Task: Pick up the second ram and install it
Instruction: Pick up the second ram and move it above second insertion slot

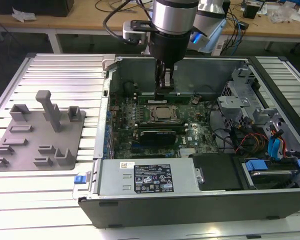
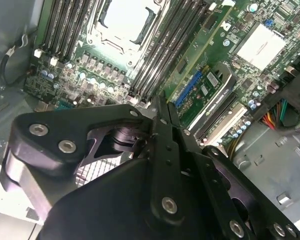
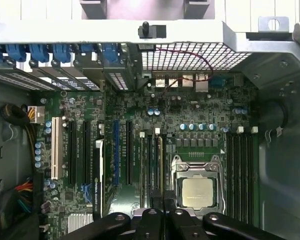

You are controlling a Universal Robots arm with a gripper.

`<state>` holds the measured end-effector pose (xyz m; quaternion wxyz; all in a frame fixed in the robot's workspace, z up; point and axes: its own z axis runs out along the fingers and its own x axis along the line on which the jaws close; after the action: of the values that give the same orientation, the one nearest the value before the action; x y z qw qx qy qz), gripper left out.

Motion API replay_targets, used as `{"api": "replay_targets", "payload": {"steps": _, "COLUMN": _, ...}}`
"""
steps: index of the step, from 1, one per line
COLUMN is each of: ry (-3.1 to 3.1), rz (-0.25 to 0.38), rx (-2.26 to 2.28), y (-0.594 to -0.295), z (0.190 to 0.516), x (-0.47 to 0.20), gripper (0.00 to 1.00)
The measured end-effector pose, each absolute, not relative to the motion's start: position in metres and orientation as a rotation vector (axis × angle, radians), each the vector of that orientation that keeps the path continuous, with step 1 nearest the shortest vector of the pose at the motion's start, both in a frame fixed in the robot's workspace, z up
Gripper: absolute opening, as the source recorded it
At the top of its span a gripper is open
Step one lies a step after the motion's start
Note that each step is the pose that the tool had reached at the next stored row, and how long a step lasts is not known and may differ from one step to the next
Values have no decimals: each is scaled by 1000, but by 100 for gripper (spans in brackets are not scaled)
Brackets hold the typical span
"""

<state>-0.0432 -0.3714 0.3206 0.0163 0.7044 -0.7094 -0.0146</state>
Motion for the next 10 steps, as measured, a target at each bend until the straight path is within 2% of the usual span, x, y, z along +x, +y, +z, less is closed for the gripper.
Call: {"api": "replay_targets", "payload": {"steps": 10, "ry": -2252, "rz": -47, "rx": 2144, "y": -371, "z": 301, "x": -43, "gripper": 9}}
